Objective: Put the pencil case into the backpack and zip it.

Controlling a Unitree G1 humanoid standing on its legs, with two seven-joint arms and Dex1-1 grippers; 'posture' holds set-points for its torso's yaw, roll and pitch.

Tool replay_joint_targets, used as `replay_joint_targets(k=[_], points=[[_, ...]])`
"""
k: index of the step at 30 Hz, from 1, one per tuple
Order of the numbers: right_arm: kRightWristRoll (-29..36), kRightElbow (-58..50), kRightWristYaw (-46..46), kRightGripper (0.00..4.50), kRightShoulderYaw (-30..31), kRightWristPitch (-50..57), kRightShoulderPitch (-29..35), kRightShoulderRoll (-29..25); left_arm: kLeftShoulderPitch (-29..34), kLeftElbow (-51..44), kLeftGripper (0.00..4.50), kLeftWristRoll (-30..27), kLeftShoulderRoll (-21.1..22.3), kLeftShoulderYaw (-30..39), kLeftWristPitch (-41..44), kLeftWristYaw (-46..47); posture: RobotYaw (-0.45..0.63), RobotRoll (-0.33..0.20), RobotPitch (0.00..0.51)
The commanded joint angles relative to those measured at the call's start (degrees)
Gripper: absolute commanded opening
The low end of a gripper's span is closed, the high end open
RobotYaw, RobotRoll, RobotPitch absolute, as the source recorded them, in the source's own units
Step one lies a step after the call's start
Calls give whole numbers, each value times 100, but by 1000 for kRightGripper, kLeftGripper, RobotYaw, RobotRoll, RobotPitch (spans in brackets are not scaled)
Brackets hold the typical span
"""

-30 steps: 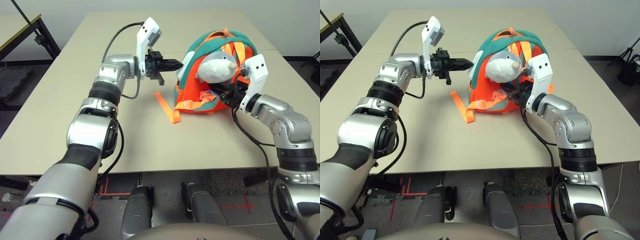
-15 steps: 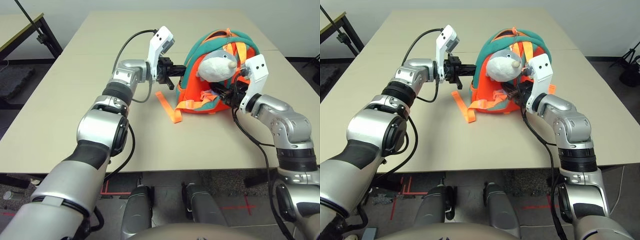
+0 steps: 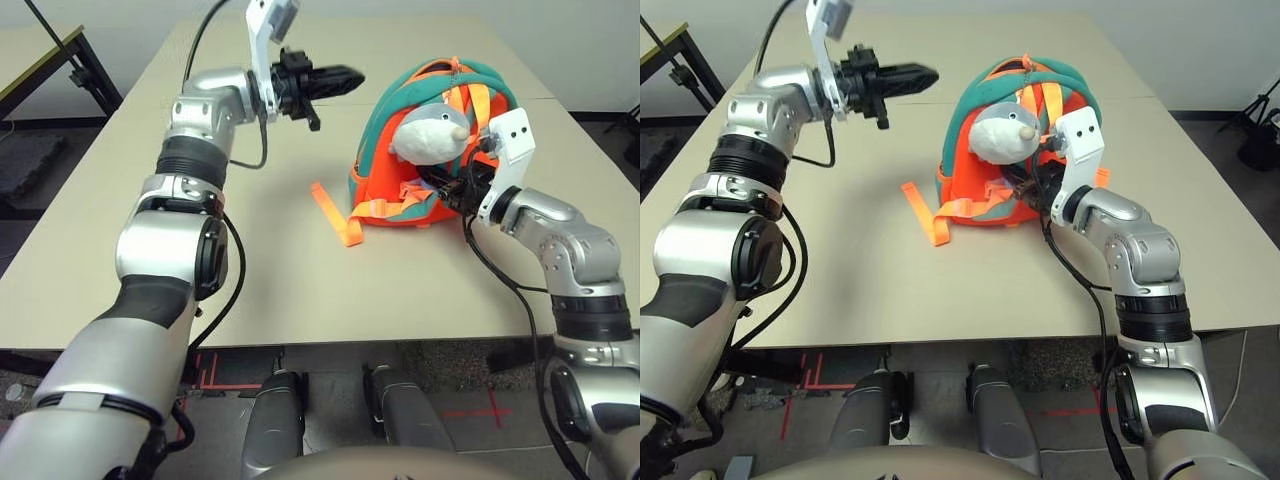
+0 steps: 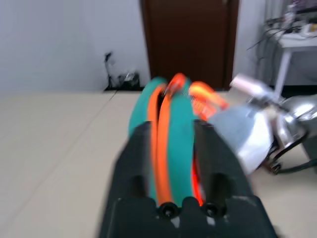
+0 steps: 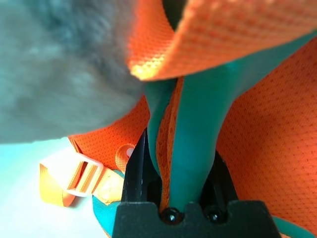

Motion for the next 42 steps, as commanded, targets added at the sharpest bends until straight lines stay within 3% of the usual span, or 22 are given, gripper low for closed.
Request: replay_joint_targets(k=[1,5,19,30,41,42], points=[[-81,180,15,428,172,103,68,37,95,-698,2938,-189,46,-166,356,-109,-148,0,110],[-91,201,19,428,167,85,68,41,181,-1166,4481,-270,45,-358,525,-183,-156,0,105],[-103,166,-10,428,159,84,86,63,355,-1493,4500,94,-122,-1372,-66,-492,-160,0,97],[-102,135,-24,428,142,87,108,89,186,-626,4500,674,-436,-1858,-730,-361,-166,0,100],[-90,88,-64,428,139,105,133,105,91,287,4500,980,-751,-1799,-1247,-17,-174,0,102],[-89,87,-64,428,140,105,134,104,80,331,4331,990,-765,-1781,-1270,30,-174,0,102]])
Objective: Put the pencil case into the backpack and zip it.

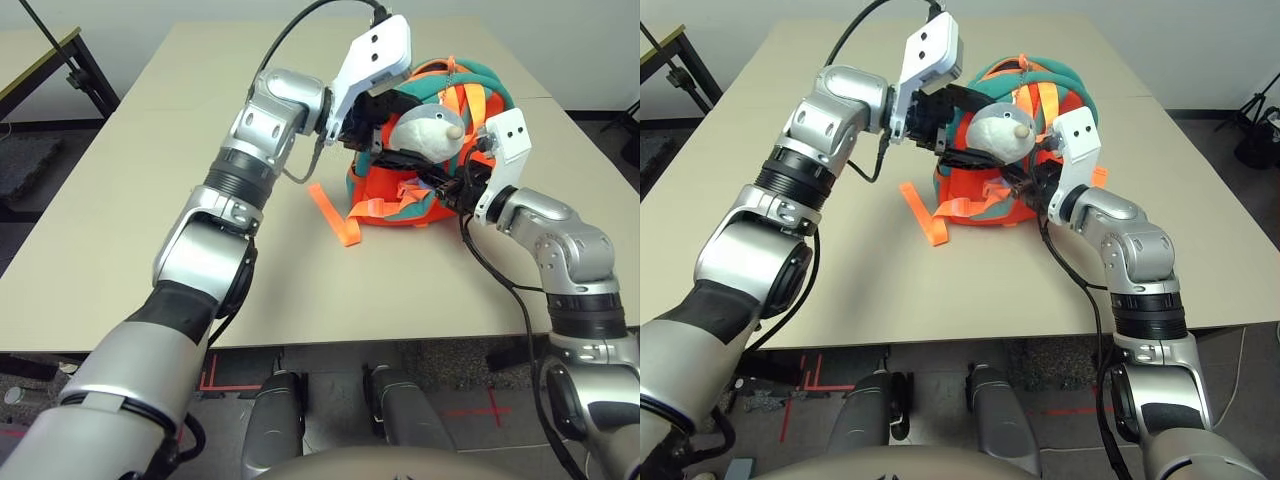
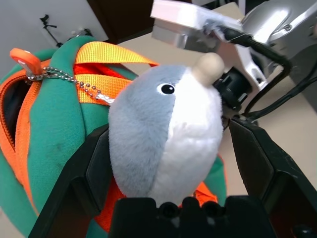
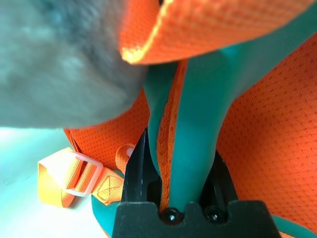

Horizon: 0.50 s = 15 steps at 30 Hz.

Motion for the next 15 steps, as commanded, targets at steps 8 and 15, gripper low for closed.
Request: replay_joint_targets(k=[8,15], points=[[-54,80,-14,428,142,138,140,26,-81,260,2603,149,-3,61,-96,44,-171,0,106],[-77,153,20,428,171,109,109,21,-187,331,2603,83,233,255,-77,4,-157,0,104]])
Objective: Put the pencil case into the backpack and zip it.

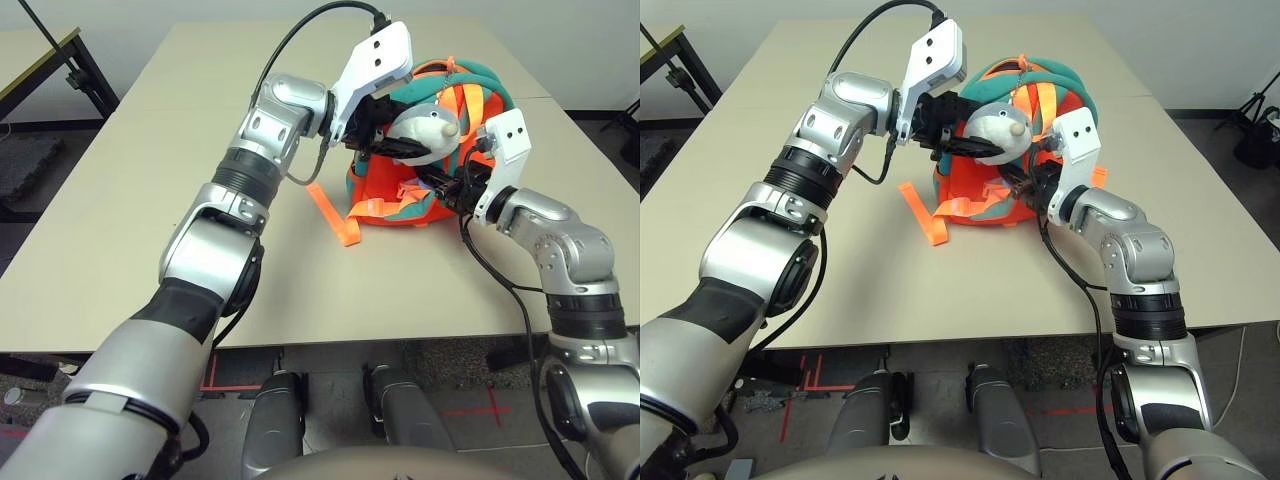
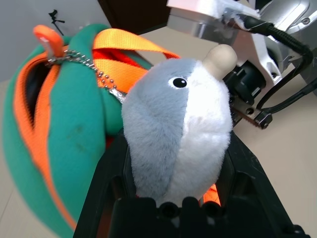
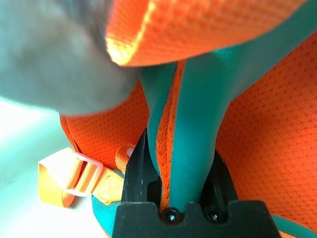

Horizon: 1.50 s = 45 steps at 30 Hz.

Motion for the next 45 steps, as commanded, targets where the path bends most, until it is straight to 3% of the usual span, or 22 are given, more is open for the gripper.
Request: replay_joint_targets(k=[1,13,26,45], points=[[-83,170,21,428,176,103,89,23,-174,140,2603,-3,199,157,7,-49,-155,0,103],[-145,265,67,428,193,36,50,53,-227,-77,2603,-319,473,569,496,-300,-149,0,100],[-197,313,100,428,188,4,46,68,-188,216,2603,-363,1419,968,867,-254,-143,0,99],[-229,252,88,428,181,53,91,55,912,800,2603,68,1509,542,933,-208,-150,0,112]])
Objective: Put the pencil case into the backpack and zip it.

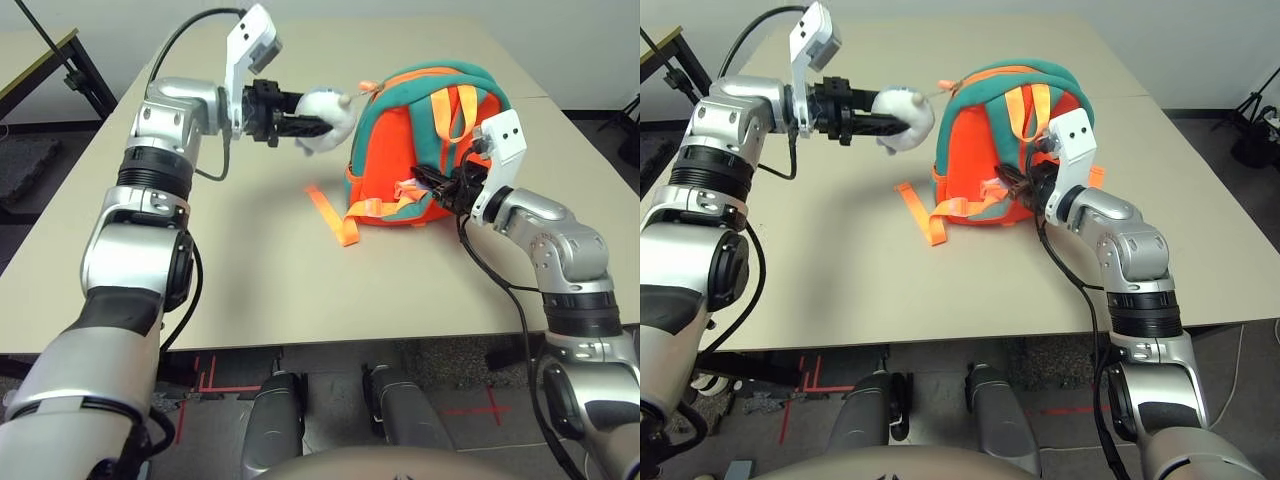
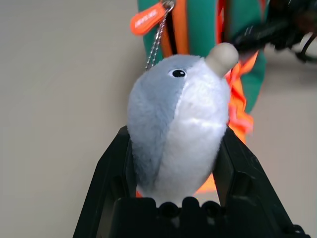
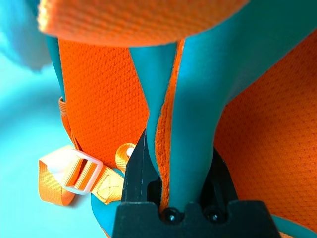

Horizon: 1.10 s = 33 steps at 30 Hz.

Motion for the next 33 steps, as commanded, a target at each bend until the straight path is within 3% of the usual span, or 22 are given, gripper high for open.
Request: replay_joint_targets(k=[1,13,23,33], points=[[-66,103,-26,428,143,170,134,-8,117,308,2603,187,-34,-92,-102,98,-150,0,112],[-71,93,-47,428,160,205,99,9,473,1050,2603,620,-611,-418,-367,236,-154,0,116],[-58,-3,-113,428,155,253,141,29,296,1689,2603,1050,-1017,-582,-641,515,-172,0,116],[-46,-77,-180,427,135,291,190,47,274,1943,2603,1417,-1142,-699,-620,554,-180,0,120]])
